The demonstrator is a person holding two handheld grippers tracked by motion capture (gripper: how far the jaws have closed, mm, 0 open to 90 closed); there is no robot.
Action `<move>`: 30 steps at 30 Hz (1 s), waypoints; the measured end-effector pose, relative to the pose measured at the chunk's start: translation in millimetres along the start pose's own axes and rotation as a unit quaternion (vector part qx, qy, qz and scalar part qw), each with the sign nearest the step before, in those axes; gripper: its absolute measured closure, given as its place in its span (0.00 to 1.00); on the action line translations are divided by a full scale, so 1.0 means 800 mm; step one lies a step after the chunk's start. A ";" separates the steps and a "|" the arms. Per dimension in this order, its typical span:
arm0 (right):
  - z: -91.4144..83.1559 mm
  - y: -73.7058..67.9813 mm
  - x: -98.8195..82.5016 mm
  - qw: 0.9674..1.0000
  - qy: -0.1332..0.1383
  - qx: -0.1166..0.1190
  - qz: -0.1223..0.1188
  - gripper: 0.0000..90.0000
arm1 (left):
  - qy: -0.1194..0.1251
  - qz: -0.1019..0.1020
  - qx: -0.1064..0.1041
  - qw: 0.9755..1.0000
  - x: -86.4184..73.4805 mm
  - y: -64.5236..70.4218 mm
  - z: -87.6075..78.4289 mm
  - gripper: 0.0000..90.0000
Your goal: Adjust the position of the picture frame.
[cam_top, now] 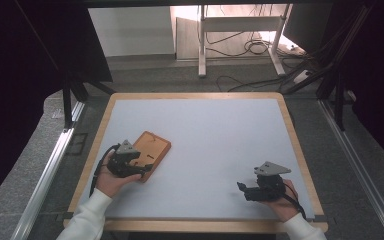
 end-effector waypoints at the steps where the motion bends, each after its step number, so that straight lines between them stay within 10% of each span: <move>1: 0.000 -0.001 0.000 1.000 -0.001 0.000 0.000 0.19 | -0.003 0.002 0.007 1.000 0.002 -0.002 0.001 0.33; 30: 0.009 -0.003 -0.004 1.000 -0.022 0.001 -0.016 0.19 | 0.002 0.014 0.023 1.000 0.064 -0.039 0.058 0.50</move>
Point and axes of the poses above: each handheld gripper's, and its own axes: z roughly forward along the jaws, x roughly out of its top, y roughly to its right, the point moved 5 cm from there along z, roughly forward along the jaws, and after that the axes turned 9 degrees about -z, right-handed, at the moved point
